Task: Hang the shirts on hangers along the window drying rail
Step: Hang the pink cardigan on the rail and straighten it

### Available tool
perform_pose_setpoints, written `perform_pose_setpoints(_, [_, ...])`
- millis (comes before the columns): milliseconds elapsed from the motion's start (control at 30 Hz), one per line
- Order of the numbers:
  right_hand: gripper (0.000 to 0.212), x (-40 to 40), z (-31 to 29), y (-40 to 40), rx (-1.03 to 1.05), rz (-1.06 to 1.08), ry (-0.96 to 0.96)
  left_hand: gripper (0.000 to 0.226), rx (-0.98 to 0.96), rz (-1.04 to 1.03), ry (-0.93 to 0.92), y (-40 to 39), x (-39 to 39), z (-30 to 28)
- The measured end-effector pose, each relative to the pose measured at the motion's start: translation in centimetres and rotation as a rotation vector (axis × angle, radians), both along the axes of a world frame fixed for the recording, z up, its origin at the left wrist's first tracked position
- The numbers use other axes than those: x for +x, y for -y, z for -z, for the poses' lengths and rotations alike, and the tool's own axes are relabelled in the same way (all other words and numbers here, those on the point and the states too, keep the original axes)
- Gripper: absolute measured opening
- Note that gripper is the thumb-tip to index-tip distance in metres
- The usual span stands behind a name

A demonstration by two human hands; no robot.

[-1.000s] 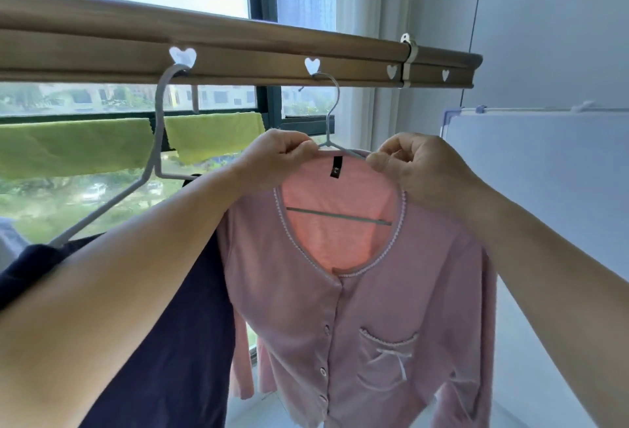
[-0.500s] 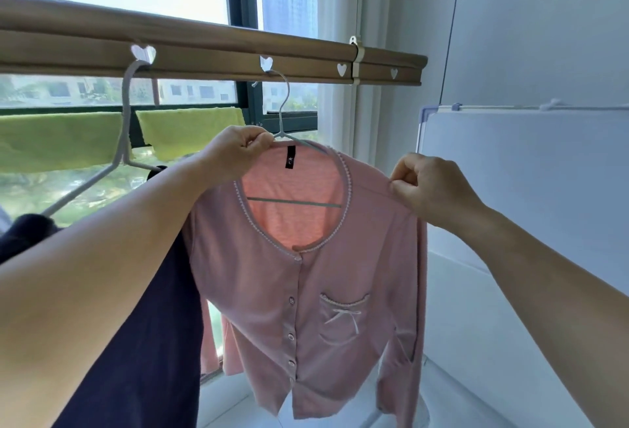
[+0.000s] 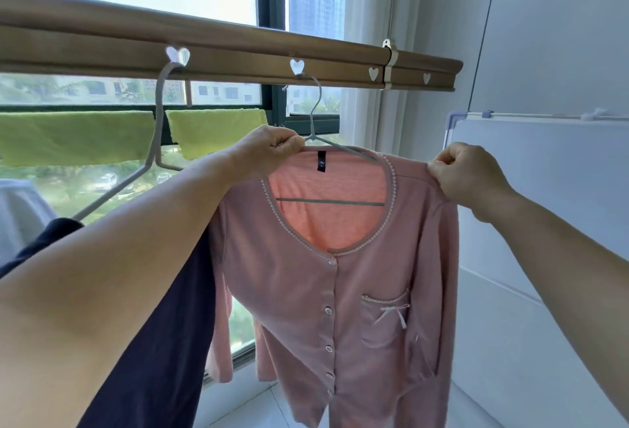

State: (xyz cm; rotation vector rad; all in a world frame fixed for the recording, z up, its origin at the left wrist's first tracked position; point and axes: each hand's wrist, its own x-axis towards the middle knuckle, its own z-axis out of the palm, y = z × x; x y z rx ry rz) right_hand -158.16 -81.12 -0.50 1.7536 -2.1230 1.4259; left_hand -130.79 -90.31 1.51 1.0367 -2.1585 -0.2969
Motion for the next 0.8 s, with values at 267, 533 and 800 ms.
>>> perform_pose_setpoints(267, [0.013,-0.1,0.1,-0.4,-0.071,-0.032,-0.012,0.040,0.076,0.045,-0.038,0.7,-0.3,0.2])
perform_pose_setpoints(533, [0.032,6.3,-0.9,-1.2,-0.007,-0.197,-0.470,0.027,0.155,0.167,-0.092,-0.2,-2.5,-0.2])
perform_pose_setpoints(800, [0.015,5.6,-0.5,-2.0,-0.078,0.112,-0.785,0.025,0.158,-0.088,-0.120,0.4,1.0,0.7])
